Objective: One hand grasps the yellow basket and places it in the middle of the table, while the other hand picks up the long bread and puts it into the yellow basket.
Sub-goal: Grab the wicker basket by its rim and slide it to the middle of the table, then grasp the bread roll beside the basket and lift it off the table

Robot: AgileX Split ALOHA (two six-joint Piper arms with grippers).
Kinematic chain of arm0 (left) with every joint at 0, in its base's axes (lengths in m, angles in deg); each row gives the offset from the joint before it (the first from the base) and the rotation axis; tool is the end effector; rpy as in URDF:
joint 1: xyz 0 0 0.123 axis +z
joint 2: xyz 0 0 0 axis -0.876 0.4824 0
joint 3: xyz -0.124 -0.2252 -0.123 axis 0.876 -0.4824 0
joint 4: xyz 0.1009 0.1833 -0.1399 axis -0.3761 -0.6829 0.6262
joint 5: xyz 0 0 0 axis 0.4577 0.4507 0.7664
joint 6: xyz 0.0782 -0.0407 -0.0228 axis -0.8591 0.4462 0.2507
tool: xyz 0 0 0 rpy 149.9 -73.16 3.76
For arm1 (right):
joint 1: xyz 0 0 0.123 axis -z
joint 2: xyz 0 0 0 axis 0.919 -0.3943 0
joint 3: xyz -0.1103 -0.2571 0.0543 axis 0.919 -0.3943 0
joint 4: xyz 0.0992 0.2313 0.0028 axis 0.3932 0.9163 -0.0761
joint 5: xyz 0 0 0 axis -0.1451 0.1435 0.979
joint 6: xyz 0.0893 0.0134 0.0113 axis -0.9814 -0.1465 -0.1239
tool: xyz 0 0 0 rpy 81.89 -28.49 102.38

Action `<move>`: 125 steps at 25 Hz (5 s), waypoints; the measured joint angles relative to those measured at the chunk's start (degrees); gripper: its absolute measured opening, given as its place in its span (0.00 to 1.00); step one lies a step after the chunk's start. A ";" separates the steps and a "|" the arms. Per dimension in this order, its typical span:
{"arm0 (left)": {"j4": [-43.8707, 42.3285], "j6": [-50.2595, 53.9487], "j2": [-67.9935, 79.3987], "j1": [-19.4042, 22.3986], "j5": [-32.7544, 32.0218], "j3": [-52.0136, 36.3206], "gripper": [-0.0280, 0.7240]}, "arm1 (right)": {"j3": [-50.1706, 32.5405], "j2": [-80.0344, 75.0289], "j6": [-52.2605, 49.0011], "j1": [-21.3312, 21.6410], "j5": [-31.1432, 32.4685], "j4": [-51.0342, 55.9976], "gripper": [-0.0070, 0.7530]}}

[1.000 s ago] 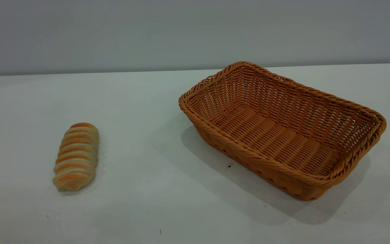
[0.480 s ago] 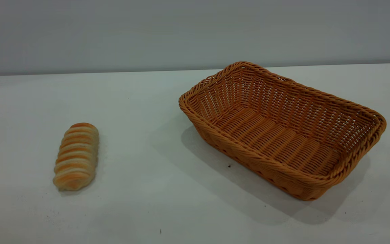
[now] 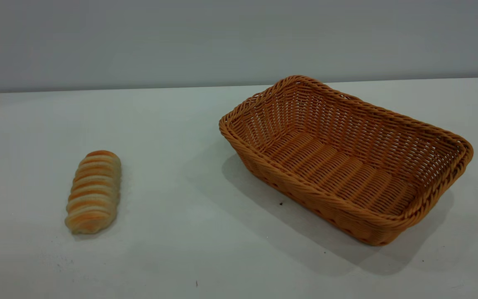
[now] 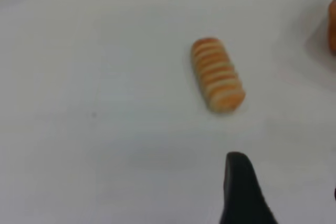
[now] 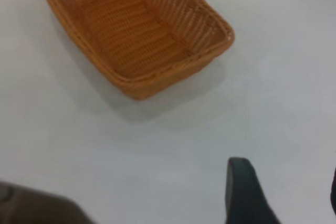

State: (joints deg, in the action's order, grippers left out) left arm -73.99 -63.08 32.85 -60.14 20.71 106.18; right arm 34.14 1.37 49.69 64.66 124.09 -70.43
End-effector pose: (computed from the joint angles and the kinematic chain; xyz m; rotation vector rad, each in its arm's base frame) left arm -0.0060 -0.0075 0.2817 0.0227 1.9980 -0.0777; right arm -0.0030 0.0123 0.2694 -0.2653 2.1326 0.0882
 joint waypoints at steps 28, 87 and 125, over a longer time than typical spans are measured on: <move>-0.78 -1.68 13.13 0.00 1.28 0.00 0.66 | 4.90 -85.76 5.16 0.00 -46.53 33.78 0.58; -2.44 -1.77 13.13 0.00 0.14 0.00 0.66 | 39.07 -120.18 12.30 -13.34 -35.12 42.45 0.39; 6.16 4.17 72.17 0.00 31.45 2.85 0.66 | 24.12 -65.61 -1.29 -5.10 -7.68 -0.89 0.62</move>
State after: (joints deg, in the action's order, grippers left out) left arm -67.83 -58.91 105.02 -60.14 52.16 109.04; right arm 58.26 -64.24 48.40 59.56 116.41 -71.33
